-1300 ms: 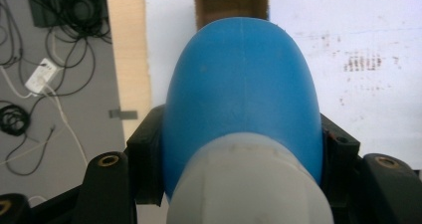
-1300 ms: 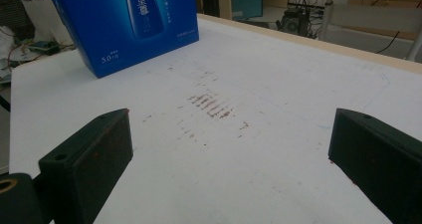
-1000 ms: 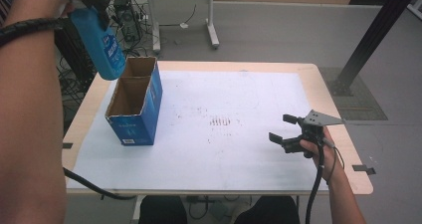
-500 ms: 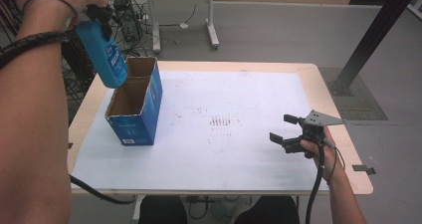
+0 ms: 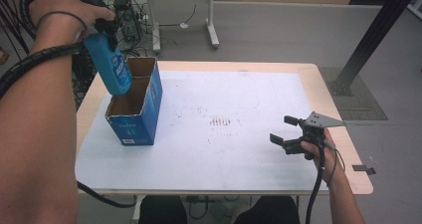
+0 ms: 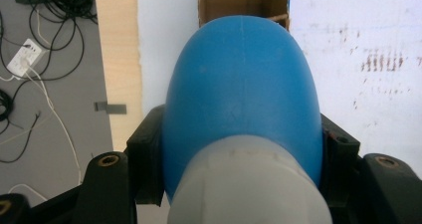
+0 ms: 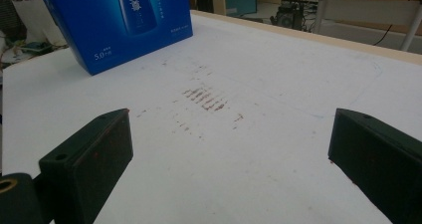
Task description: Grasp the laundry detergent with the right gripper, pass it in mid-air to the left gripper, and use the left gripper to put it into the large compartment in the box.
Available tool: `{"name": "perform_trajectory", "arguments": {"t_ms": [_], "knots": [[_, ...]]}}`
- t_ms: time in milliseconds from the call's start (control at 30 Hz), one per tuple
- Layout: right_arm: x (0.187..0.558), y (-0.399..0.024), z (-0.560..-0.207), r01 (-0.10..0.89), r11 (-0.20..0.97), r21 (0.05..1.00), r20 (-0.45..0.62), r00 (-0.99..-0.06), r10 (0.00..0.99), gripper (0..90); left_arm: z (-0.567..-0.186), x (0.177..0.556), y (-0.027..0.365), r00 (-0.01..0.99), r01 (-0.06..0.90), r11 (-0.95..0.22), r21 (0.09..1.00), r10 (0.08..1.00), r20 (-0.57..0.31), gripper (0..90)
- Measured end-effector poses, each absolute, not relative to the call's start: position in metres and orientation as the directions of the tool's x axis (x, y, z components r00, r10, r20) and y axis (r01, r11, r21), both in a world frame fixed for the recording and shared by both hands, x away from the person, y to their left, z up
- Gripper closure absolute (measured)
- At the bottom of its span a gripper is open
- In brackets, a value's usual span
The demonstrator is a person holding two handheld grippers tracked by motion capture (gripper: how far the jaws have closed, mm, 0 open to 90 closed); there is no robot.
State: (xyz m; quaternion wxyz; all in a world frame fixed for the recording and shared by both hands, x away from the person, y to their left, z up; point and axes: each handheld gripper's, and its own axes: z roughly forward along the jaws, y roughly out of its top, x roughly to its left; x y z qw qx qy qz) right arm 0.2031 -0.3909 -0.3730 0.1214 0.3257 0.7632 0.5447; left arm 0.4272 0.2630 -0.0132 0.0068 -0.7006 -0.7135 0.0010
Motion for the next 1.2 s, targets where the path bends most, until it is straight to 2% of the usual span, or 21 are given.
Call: {"name": "perform_trajectory", "arguments": {"t_ms": [1200], "knots": [[0.203, -0.387, -0.378, 0.373, 0.193, 0.908, 0.179, -0.758, 0.627, 3.4, -0.062, 0.434, 0.258, -0.001, 0.998, 0.001, -0.067, 1.000, -0.005, 37.8]]}}
